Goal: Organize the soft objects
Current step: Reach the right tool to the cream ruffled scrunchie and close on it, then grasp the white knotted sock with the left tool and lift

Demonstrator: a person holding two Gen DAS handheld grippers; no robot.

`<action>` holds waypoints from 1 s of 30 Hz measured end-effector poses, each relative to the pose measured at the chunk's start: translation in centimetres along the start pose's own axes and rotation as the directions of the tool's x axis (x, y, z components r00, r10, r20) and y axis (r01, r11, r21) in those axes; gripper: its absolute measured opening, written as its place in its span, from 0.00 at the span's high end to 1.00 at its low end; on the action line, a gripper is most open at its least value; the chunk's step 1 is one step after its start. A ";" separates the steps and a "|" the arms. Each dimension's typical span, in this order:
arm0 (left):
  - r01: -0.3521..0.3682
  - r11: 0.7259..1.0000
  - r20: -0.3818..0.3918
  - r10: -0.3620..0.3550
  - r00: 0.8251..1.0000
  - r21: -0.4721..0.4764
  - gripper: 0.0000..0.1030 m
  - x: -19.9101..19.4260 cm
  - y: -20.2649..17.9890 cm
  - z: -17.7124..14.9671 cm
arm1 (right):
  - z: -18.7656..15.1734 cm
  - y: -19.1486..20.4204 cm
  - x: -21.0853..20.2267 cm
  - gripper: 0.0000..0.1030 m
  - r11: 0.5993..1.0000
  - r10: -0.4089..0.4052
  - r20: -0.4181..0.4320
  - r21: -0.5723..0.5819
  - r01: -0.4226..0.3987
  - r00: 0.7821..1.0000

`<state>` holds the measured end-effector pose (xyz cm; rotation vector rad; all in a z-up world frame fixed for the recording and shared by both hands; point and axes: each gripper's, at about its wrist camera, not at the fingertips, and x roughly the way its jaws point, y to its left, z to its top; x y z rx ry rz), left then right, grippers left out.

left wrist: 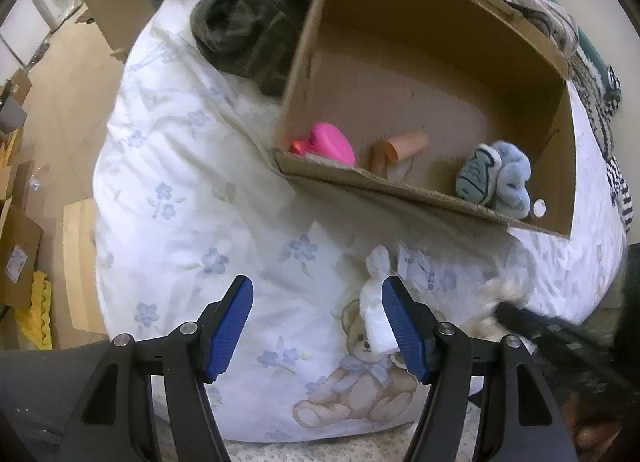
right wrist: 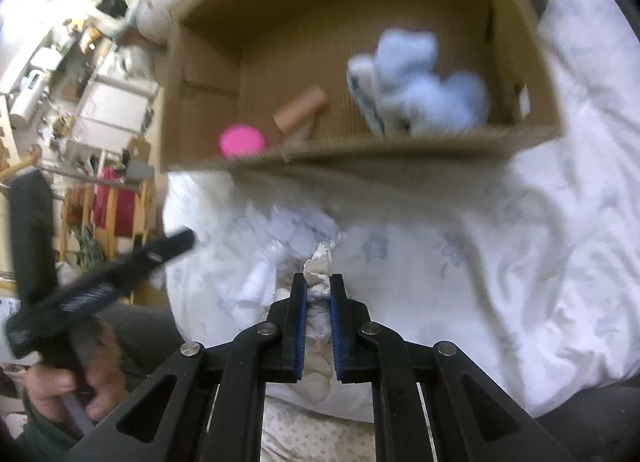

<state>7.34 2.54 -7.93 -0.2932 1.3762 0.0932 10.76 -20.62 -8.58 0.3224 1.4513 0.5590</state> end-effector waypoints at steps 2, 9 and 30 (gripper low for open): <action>0.008 1.000 -0.030 -0.008 1.000 0.017 0.38 0.8 -0.6 -0.2 | 0.1 -0.3 -1.6 0.88 1.000 0.011 0.054 0.007 -0.011 0.998; 0.026 0.996 -0.174 -0.012 0.985 0.084 0.40 5.1 -3.3 -1.4 | 0.8 -1.3 -2.4 0.88 0.998 0.013 0.095 0.059 -0.018 0.995; -0.049 0.997 0.062 0.045 0.997 0.065 0.94 -1.0 -0.6 -1.1 | 0.0 -1.8 -3.4 0.88 0.998 0.021 0.106 0.058 -0.028 0.994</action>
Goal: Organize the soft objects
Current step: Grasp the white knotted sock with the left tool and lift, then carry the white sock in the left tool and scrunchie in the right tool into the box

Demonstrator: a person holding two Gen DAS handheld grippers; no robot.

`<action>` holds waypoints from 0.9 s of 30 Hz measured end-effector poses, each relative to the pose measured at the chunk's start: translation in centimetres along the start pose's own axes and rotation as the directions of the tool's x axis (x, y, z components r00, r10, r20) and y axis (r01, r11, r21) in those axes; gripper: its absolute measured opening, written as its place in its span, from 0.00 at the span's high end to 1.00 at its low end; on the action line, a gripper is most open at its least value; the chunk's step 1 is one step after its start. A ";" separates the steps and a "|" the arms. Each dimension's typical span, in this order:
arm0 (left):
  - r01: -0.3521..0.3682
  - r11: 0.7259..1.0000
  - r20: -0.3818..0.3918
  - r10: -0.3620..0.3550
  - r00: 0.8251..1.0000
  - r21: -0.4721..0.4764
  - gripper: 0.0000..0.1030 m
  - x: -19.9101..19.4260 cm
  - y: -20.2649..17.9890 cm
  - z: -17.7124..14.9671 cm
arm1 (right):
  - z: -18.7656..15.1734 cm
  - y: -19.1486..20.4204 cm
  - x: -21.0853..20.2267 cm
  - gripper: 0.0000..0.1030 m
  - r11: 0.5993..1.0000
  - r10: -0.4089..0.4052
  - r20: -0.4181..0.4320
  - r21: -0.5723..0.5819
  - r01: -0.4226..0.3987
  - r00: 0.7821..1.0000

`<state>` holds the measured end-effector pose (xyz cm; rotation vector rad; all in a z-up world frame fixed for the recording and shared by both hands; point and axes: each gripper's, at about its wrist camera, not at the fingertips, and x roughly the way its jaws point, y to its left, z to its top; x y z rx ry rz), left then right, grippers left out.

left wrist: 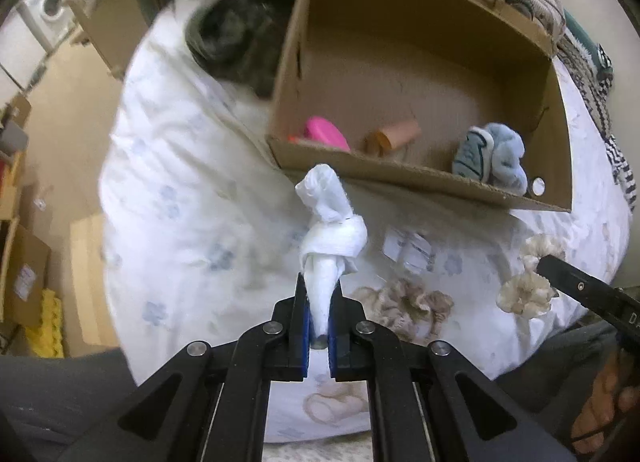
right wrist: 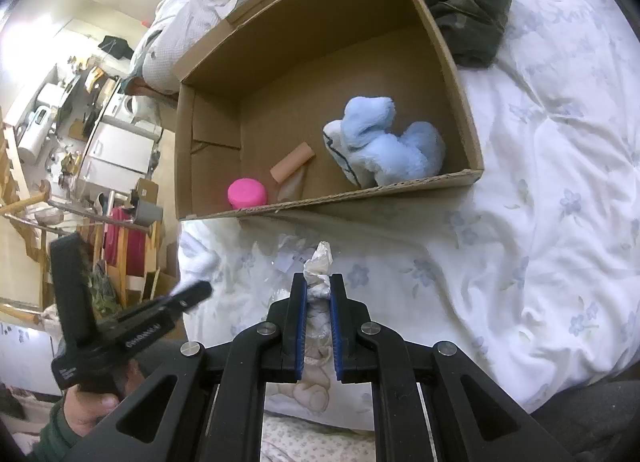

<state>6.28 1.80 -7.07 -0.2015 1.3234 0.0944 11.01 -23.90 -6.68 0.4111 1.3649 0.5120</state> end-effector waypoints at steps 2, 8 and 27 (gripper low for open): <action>-0.009 1.000 0.014 0.009 1.000 -0.001 0.94 -0.7 0.2 0.2 | -0.1 0.4 0.3 0.88 1.000 -0.020 -0.006 -0.019 0.020 1.000; -0.030 0.999 0.072 0.032 0.997 -0.028 0.94 -2.4 0.6 0.2 | -0.3 1.7 0.5 0.88 0.998 -0.028 -0.004 -0.047 0.028 1.000; -0.057 0.998 0.273 0.052 0.961 0.010 0.94 -7.6 -1.2 6.4 | 6.3 5.6 -6.3 0.88 0.980 0.080 0.236 -0.197 -0.033 0.968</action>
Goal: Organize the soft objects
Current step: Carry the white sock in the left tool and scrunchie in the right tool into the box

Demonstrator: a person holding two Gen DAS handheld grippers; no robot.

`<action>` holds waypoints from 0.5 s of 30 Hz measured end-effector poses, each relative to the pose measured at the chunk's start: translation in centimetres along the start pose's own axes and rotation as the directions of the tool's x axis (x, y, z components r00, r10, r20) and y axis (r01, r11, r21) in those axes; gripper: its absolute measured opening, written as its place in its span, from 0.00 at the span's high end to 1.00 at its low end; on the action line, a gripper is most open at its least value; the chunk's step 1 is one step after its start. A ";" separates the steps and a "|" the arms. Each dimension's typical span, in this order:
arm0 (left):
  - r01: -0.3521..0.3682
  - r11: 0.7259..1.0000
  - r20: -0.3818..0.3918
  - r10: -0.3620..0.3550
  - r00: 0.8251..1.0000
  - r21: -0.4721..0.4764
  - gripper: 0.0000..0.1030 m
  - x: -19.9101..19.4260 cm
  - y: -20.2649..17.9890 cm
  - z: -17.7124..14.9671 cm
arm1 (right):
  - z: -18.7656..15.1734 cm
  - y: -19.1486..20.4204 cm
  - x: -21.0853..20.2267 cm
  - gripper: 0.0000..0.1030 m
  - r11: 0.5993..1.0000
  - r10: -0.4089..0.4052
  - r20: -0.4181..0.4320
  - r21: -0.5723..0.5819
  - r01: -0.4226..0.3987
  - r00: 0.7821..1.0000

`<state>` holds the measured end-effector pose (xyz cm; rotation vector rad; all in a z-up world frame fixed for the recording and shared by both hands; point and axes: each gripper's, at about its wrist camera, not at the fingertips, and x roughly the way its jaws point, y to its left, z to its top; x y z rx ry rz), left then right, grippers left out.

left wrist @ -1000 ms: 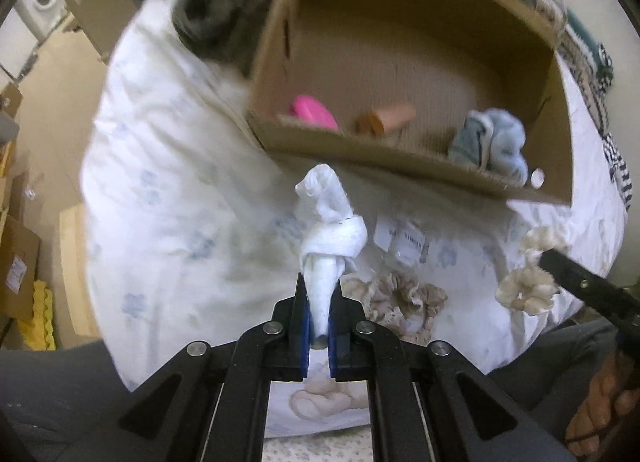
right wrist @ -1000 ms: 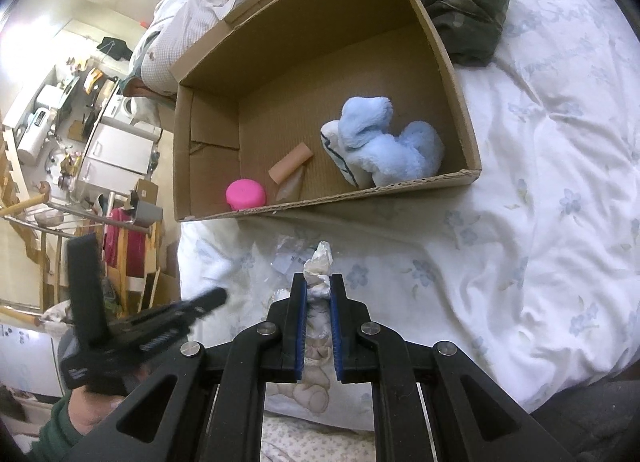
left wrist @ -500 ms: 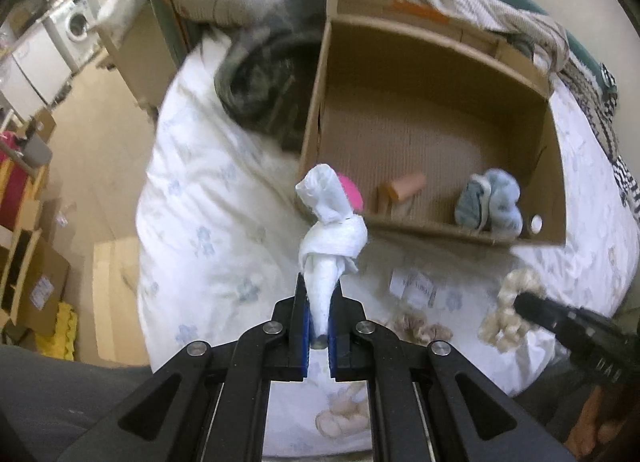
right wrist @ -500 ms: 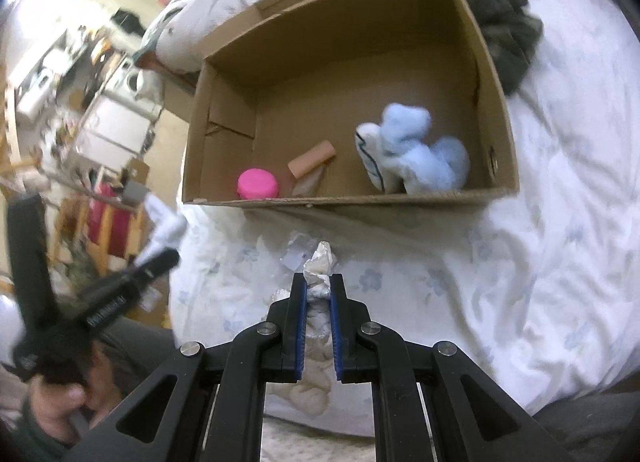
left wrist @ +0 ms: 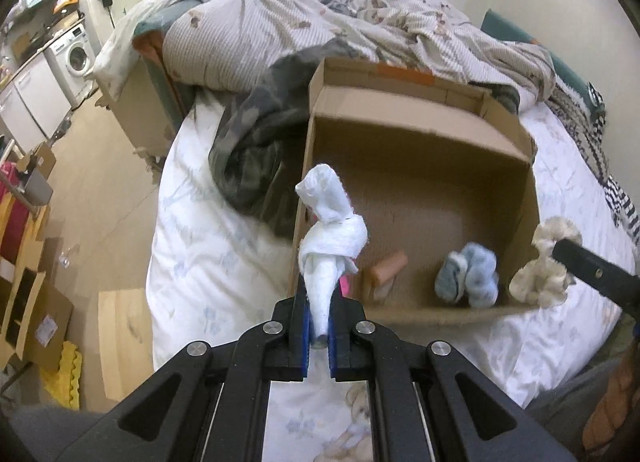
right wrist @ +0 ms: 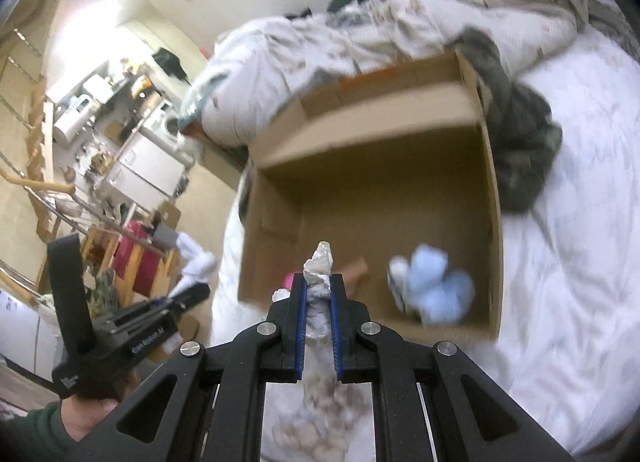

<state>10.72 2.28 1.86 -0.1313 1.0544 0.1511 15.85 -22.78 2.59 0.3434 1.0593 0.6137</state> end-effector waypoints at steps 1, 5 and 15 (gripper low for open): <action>0.000 1.000 0.008 0.000 1.000 0.005 0.94 0.1 -0.3 0.7 | 0.6 0.0 -0.1 0.88 1.000 0.013 0.016 -0.005 -0.013 1.000; -0.011 0.999 0.040 0.009 0.999 0.033 0.94 1.2 -1.3 3.3 | 2.6 -0.2 0.3 0.88 1.000 0.020 0.057 -0.023 -0.019 0.998; 0.032 0.999 -0.044 -0.032 0.999 0.012 0.94 6.8 -1.9 2.9 | 1.1 -2.9 5.5 0.88 0.999 -0.018 -0.052 0.028 0.020 0.998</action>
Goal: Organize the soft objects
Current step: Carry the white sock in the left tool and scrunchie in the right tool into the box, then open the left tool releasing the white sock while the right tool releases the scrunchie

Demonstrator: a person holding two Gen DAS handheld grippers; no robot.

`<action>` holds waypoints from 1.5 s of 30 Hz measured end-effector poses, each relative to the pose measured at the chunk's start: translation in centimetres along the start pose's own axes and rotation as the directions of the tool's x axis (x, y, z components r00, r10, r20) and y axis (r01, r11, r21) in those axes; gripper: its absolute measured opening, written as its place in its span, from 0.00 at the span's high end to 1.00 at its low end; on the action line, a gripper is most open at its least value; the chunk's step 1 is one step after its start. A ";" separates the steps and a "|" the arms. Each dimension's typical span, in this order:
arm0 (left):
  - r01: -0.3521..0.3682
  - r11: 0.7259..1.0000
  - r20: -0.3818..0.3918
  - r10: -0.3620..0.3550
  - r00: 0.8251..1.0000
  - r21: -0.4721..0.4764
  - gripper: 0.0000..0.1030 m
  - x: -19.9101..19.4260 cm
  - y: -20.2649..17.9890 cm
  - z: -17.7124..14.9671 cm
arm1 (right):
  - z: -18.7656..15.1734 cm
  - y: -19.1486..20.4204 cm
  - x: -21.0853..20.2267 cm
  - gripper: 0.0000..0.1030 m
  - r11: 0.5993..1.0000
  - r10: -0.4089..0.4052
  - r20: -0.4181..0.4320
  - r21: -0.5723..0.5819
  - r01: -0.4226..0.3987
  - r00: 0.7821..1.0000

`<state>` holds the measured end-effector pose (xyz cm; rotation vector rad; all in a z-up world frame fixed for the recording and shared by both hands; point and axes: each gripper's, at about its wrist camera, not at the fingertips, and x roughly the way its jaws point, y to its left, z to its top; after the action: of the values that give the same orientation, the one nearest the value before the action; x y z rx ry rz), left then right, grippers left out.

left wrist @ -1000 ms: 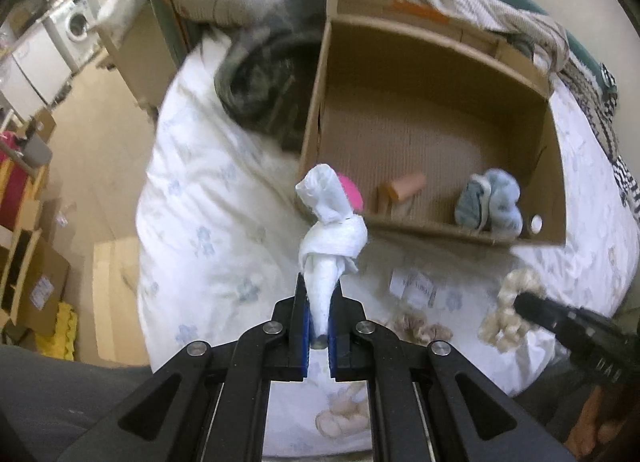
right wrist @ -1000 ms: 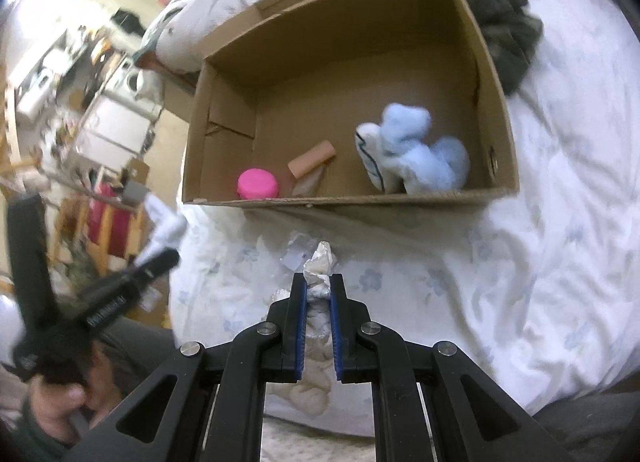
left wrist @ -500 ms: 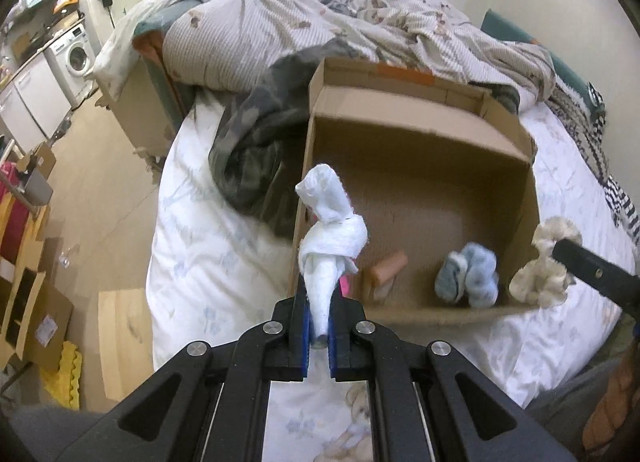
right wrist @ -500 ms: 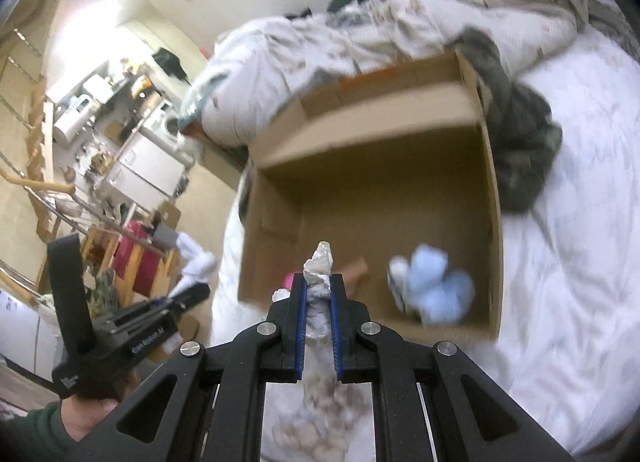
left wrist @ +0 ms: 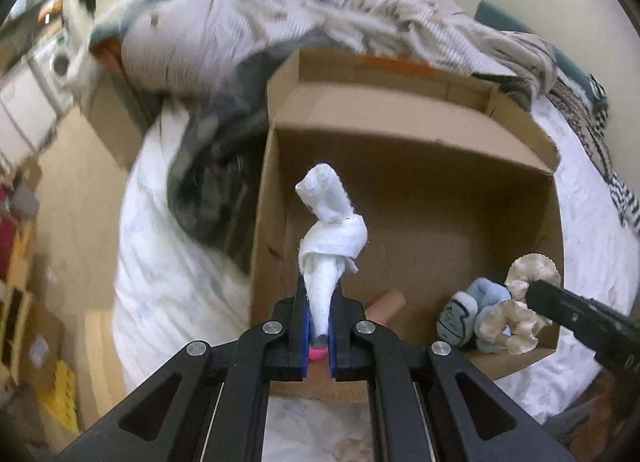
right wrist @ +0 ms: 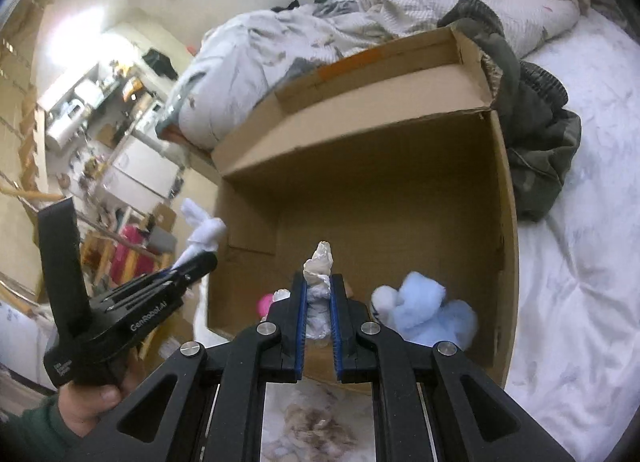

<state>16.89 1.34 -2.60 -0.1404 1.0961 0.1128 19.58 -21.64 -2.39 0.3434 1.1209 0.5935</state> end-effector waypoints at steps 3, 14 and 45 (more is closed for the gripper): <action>-0.011 1.000 -0.017 0.011 1.000 0.002 0.94 0.6 -0.1 0.0 | -0.2 -0.1 0.6 0.88 1.000 -0.008 -0.012 -0.005 0.008 1.000; -0.003 1.000 -0.057 0.005 0.998 0.031 0.94 1.3 -0.9 -0.6 | -0.2 -0.8 1.7 0.88 0.999 -0.033 -0.045 0.016 0.034 0.998; -0.026 0.999 -0.061 0.027 0.998 0.020 0.40 0.6 -0.9 -0.9 | 0.0 -0.8 2.0 0.20 0.998 -0.059 -0.028 0.037 0.060 0.998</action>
<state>16.54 0.36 -3.46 -0.1131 1.1599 0.1223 20.43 -21.08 -4.27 0.3347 1.1651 0.5263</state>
